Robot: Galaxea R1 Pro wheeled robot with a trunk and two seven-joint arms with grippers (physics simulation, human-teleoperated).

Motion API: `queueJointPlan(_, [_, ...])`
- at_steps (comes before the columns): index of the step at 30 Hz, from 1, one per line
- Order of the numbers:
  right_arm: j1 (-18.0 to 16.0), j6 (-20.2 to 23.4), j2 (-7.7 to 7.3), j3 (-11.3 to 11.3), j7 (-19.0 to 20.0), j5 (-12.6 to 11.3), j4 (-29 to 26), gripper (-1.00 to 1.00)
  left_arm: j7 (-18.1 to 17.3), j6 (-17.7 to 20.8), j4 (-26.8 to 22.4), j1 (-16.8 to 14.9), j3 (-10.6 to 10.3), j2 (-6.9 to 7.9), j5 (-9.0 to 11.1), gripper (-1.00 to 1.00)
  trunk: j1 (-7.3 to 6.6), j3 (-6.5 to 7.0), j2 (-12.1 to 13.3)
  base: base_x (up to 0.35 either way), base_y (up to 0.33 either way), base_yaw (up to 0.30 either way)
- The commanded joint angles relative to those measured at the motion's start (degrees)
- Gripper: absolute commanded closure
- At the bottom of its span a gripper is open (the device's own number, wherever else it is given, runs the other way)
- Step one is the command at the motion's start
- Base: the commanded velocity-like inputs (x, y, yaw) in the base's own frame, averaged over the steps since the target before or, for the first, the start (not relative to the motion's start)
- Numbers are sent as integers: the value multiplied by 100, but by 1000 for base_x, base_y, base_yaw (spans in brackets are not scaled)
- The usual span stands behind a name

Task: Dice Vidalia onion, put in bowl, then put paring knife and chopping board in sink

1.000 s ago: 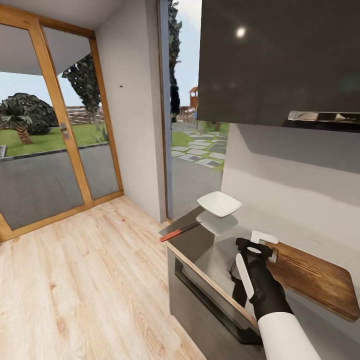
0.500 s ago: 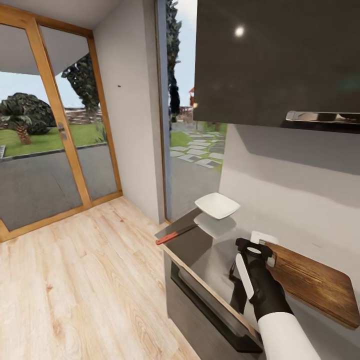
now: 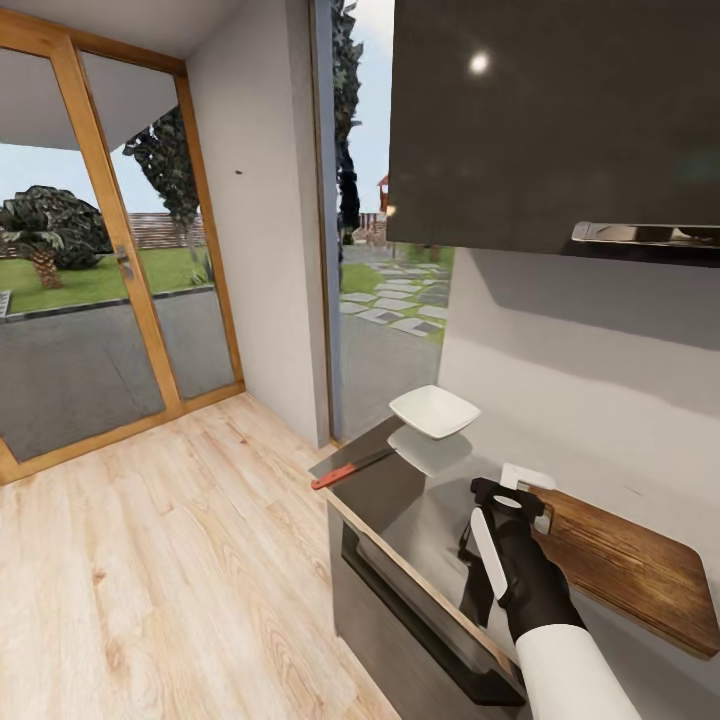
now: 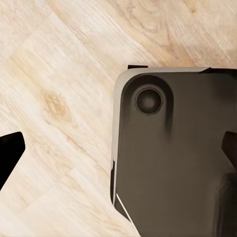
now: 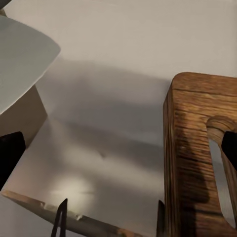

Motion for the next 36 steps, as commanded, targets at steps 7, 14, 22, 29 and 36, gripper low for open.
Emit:
queueJointPlan(7, [-4,44,-61,-4,-10,-481,-7,-100,-1,-28,12,-6,14,-2,11,-100,1,-6,-5,0,-38,0])
queueJointPlan(14, [-3,251,-239,-4,0,-786,-7,-100,-1,-27,11,-7,14,-2,11,-100,1,-6,-5,0,-97,0])
queueJointPlan(22, [-4,271,-252,-4,0,-840,-7,-100,-1,-30,12,-7,14,3,11,-100,1,-6,-5,76,-123,0])
queueJointPlan(29, [-4,274,-252,-2,0,-842,-7,-100,-1,-31,11,-5,14,5,11,-100,1,-6,-5,59,-72,0])
queueJointPlan(36, [-4,276,-245,3,0,-842,-7,-100,-1,-31,8,-4,14,6,11,-100,1,-6,-5,7,-9,0])
